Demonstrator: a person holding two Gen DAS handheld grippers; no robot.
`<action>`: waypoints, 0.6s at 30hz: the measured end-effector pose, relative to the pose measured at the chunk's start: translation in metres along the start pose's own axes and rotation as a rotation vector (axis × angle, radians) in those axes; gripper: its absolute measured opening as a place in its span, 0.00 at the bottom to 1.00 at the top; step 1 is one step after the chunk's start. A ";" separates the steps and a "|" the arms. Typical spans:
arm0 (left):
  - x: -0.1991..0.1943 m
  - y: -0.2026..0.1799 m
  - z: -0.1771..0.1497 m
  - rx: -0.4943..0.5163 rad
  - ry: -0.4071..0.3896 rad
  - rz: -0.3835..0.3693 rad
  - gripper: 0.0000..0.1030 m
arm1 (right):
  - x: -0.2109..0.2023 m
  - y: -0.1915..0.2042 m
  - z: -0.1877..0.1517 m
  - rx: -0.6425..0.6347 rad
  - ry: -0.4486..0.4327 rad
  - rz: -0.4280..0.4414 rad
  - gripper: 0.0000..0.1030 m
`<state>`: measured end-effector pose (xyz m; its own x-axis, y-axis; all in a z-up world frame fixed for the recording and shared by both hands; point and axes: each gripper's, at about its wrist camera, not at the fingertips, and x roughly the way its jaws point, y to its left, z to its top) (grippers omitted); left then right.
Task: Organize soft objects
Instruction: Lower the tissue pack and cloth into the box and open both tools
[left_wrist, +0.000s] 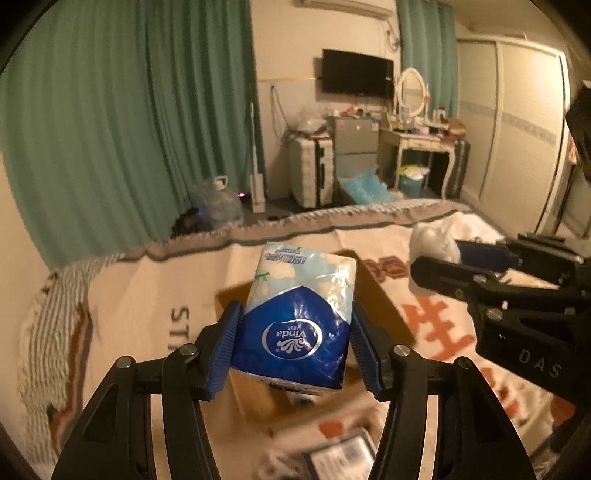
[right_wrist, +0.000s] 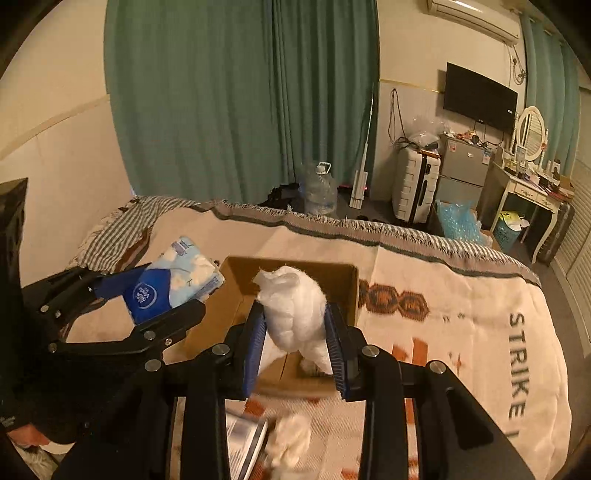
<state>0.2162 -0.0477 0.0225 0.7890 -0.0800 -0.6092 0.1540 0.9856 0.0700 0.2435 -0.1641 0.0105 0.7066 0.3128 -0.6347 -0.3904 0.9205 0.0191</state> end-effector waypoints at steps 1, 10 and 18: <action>0.009 0.002 0.002 0.008 0.003 0.000 0.54 | 0.008 -0.003 0.004 -0.001 0.002 -0.001 0.30; 0.101 0.010 -0.003 -0.006 0.104 -0.015 0.54 | 0.116 -0.035 0.018 0.039 0.100 -0.003 0.30; 0.135 0.016 -0.025 -0.020 0.182 -0.027 0.54 | 0.183 -0.045 -0.005 0.078 0.193 0.004 0.30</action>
<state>0.3103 -0.0393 -0.0782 0.6642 -0.0798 -0.7433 0.1604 0.9863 0.0374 0.3872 -0.1497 -0.1102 0.5758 0.2729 -0.7707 -0.3411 0.9369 0.0770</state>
